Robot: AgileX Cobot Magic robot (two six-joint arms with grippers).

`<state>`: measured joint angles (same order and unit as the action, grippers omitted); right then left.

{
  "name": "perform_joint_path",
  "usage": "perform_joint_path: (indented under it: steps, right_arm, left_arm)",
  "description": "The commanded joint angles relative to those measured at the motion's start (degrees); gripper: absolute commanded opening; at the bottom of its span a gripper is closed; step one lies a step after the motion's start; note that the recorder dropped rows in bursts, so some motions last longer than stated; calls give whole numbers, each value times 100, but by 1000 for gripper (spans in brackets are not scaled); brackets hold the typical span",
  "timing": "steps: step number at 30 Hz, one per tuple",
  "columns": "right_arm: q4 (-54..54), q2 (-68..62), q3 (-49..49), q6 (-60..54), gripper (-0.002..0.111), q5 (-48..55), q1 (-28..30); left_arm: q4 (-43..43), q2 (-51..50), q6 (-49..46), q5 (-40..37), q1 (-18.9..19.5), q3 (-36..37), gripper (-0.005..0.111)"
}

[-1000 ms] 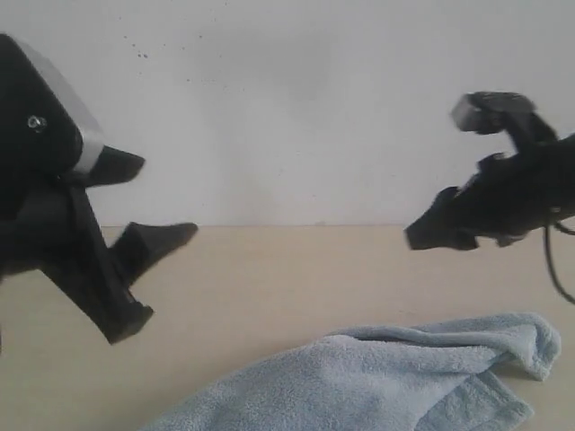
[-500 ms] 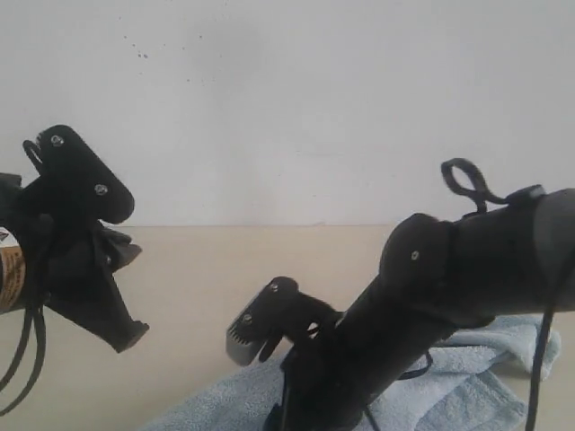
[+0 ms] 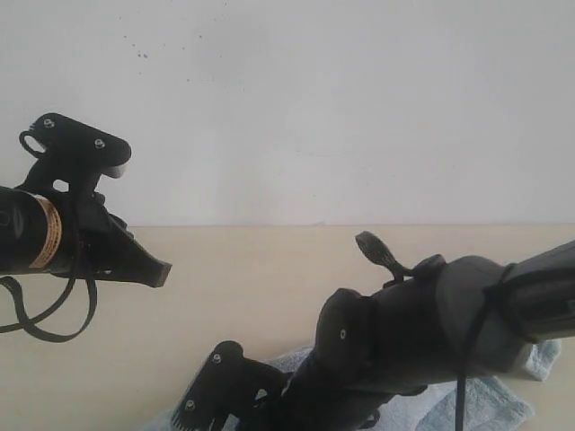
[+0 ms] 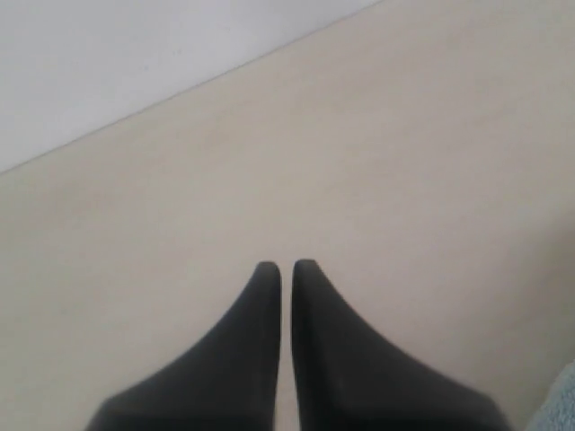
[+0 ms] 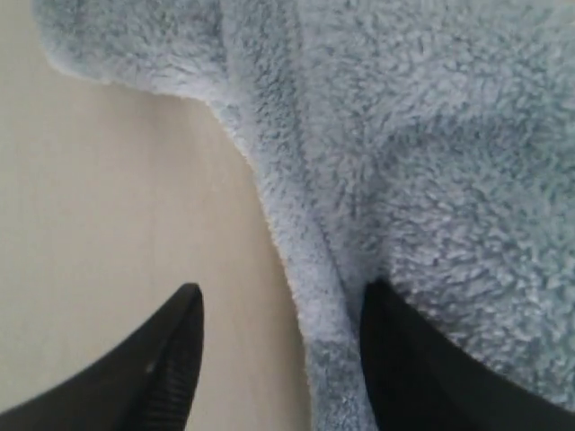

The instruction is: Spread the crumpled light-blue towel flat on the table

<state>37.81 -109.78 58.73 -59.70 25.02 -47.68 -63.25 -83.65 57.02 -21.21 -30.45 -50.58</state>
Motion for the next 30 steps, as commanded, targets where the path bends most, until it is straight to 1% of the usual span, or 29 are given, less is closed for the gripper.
perform_joint_path:
  steps: [1, 2, 4, 5, 6, 15, 17, 20, 22, 23, 24, 25, 26, 27, 29, 30]
  right_arm:
    - [-66, -111, -5, 227, 43, -397, -24]
    - [-66, -111, -5, 363, 36, -504, -24]
    - [-66, -111, -5, 583, 18, -608, -24]
    - [-79, -111, -5, 628, 7, -611, -24]
    - [-96, -111, -5, 674, 0, -622, -24]
    - [-302, 76, -5, 885, 0, -682, -14]
    - [-578, 212, -5, 883, 0, -713, -14]
    - [-1462, 522, -5, 1209, 0, -713, 101]
    - [-2331, 806, -5, 1831, 0, -639, 351]
    - [-2711, 958, -5, 2154, 0, -603, 527]
    - [-3238, 1109, -5, 2635, 0, -509, 737]
    - [-3540, 1258, -5, 2938, 0, -428, 975]
    - [-3781, 1363, -5, 3222, 0, -299, 1182]
    - [-4078, 1497, -5, 3609, 0, -148, 1516]
    - [-4128, 1608, -5, 4212, 0, 195, 1990]
    - [-4111, 1657, -5, 4678, 0, 467, 2350]
  left_arm:
    - [163, -47, -59, 115, 21, -46, 4]
    - [163, -47, -59, 115, 21, -46, 4]
    - [163, -49, -59, 159, 21, -46, 4]
    - [163, -49, -59, 187, 21, -46, 4]
    - [163, -49, -59, 205, 21, -46, 4]
    - [152, -49, -59, 234, 21, -46, 4]
    - [152, -59, -59, 204, 21, -46, 4]
    - [23, -82, -59, 33, 21, -46, 4]
    - [-41, -81, -59, 19, 21, -46, 5]
    - [-7, -81, -59, 81, 21, -46, 7]
    - [181, -81, -59, 167, 21, -46, 11]
    - [462, -81, -59, 269, 21, -46, 14]
    - [907, -81, -59, 400, 21, -46, 18]
    - [1287, -81, -141, 484, -2, -46, 23]
    - [1594, -81, -604, 519, -82, -46, 32]
    - [1619, -81, -822, 499, -133, -46, 36]
